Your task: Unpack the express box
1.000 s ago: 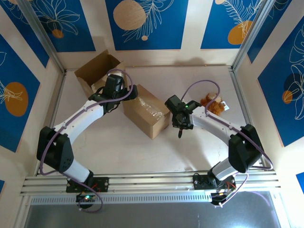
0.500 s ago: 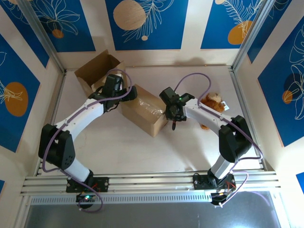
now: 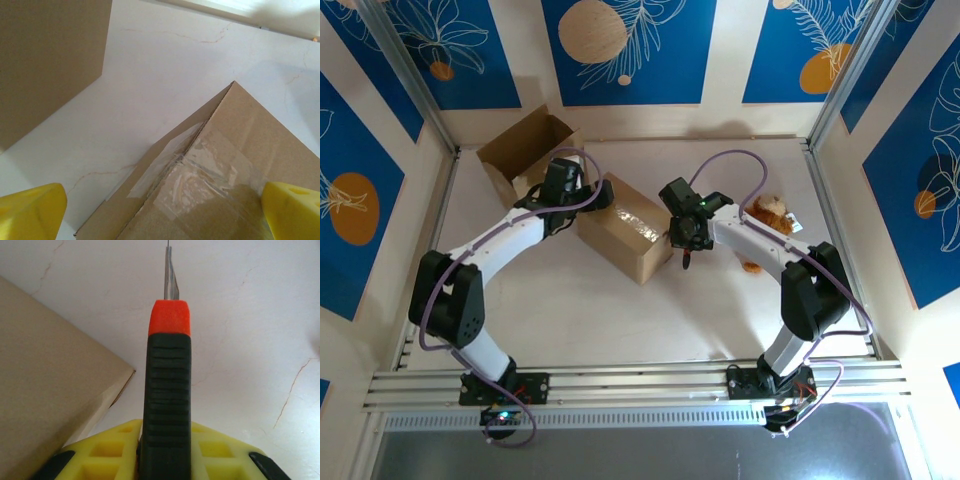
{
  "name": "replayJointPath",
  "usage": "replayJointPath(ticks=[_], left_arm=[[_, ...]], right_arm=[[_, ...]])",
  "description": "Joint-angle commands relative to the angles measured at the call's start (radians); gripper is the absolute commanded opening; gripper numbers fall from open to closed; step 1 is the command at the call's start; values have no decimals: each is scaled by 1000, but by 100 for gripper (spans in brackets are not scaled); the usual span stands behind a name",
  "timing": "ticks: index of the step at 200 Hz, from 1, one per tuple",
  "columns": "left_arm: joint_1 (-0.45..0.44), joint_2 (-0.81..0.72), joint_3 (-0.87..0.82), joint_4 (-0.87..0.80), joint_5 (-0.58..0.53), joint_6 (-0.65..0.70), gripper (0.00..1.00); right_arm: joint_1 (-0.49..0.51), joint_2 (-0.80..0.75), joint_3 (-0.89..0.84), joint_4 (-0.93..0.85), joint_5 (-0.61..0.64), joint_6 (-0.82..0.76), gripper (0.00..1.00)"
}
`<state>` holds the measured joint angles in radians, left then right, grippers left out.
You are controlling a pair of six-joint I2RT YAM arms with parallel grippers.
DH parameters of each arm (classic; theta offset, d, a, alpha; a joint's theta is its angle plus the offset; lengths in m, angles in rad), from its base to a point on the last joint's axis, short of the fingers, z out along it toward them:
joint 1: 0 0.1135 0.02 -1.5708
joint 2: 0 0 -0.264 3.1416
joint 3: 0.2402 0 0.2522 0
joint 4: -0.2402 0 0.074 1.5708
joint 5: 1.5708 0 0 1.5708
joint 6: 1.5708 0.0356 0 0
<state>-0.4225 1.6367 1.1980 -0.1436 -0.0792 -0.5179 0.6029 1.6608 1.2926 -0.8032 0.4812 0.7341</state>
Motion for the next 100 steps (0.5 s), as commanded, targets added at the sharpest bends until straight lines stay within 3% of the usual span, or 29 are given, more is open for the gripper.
replayJointPath(ticks=[1,53,100], left_arm=[[10,29,-40,17,5,3,100],[10,19,-116,99,7,-17,100],[10,-52,-53,42,-8,14,100]], right_arm=[[12,-4,1,19,-29,5,0],[29,-3,-6,18,-32,7,0],[23,10,-8,27,-33,1,0]])
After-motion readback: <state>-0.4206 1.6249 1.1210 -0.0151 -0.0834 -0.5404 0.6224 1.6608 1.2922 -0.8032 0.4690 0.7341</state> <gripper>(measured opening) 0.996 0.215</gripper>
